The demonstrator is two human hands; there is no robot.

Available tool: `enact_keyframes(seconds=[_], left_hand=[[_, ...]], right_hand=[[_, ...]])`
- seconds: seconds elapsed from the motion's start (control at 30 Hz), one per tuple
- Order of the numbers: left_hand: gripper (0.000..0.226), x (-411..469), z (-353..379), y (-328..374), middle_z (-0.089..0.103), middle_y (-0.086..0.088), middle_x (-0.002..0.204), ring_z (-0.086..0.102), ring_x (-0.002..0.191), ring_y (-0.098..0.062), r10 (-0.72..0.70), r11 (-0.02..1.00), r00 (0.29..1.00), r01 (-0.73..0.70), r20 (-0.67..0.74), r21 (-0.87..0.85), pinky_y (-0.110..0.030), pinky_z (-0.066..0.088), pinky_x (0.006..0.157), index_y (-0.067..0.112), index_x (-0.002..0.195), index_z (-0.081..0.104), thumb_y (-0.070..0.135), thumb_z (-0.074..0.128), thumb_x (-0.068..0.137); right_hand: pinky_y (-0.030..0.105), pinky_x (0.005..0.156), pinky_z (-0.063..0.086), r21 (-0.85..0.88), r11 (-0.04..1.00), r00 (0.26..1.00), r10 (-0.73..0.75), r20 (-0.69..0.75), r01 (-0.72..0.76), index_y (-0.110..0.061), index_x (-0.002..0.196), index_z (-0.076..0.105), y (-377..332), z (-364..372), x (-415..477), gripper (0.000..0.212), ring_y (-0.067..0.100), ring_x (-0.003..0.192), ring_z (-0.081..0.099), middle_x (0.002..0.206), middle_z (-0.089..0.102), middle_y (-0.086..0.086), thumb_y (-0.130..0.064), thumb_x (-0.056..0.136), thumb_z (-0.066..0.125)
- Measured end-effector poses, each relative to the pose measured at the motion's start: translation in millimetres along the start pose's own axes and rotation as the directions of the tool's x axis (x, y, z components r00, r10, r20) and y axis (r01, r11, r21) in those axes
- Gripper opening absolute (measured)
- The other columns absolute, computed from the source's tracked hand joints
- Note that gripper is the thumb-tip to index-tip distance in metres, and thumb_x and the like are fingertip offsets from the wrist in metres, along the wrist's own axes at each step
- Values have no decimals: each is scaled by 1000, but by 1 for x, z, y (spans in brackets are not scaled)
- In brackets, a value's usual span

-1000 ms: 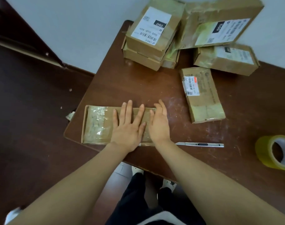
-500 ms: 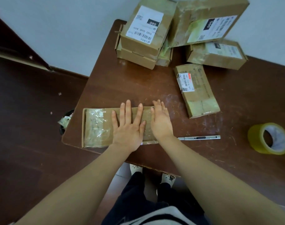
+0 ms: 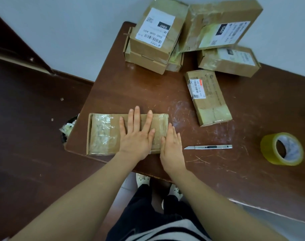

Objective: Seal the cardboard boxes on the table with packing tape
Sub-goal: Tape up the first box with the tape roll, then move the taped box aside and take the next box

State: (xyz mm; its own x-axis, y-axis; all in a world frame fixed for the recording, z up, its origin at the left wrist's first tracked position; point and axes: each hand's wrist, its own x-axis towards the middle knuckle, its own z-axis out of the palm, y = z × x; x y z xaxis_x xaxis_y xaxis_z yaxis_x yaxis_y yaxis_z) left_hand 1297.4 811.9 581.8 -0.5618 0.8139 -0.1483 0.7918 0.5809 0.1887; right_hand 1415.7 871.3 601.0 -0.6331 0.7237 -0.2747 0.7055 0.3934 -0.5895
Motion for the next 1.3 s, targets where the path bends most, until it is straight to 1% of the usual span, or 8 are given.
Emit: enact_keyframes(seconds=[0.2,0.43,0.57,0.67,0.8,0.97,1.13,1.3], left_hand=[[55,3,-1,0,-17,-13,158,-19,144,-27,2,1000,1000,-2,-18,-9,-48,-24,108,35,141,-26,51,2,96],[53,1,-3,1,-17,-11,158,-19,145,-27,-3,1000,1000,3,31,2,-47,-25,108,36,143,-21,49,5,98],[62,1,-29,-12,-10,-4,160,-16,146,-20,73,905,997,-55,27,-422,-42,-13,114,31,149,-4,35,36,101],[67,-9,-52,-38,13,-14,158,4,147,-30,-243,906,931,117,-273,-406,-42,-3,116,7,150,20,23,51,94],[62,-15,-64,-68,32,-22,149,26,139,-36,-674,660,739,611,14,-438,-45,14,114,-4,143,30,29,51,95],[43,-3,-72,-51,58,-3,128,54,118,-26,-629,536,772,348,-89,-770,-32,38,96,18,137,44,28,51,95],[52,34,-83,8,49,36,126,46,121,8,-373,353,924,55,-86,-934,-24,34,106,44,141,37,42,56,92],[62,55,-97,87,40,44,125,47,126,-2,-156,302,983,-42,-93,-952,-35,40,107,53,143,20,39,55,94]], right_hand=[[28,118,10,203,979,994,41,-102,-19,-8,152,11,-16,-14,28,55,17,147,14,160,15,8,-25,104,32],[22,110,21,117,993,999,-31,16,29,-14,152,17,-17,-15,54,55,19,143,25,158,21,7,-9,102,36],[41,117,12,179,976,987,138,-86,-121,-15,153,8,-4,-25,46,77,23,144,18,155,30,4,-47,96,47],[40,116,5,-47,972,973,230,-1,-230,-15,151,20,3,-28,32,81,25,147,5,159,14,10,-57,89,52],[38,117,2,-103,989,992,109,59,-103,-25,146,39,-1,-23,29,50,24,147,5,159,14,10,-43,100,40],[40,102,42,481,868,978,189,-87,-125,-40,145,32,-9,-57,36,47,22,122,53,135,56,-2,-50,99,32],[27,68,45,350,936,882,181,-435,-19,-30,142,38,21,-128,31,48,12,91,62,105,58,-13,-50,100,25],[11,68,44,578,816,786,350,-510,12,-34,130,53,64,-192,19,42,-5,90,59,108,63,-21,-55,97,37]])
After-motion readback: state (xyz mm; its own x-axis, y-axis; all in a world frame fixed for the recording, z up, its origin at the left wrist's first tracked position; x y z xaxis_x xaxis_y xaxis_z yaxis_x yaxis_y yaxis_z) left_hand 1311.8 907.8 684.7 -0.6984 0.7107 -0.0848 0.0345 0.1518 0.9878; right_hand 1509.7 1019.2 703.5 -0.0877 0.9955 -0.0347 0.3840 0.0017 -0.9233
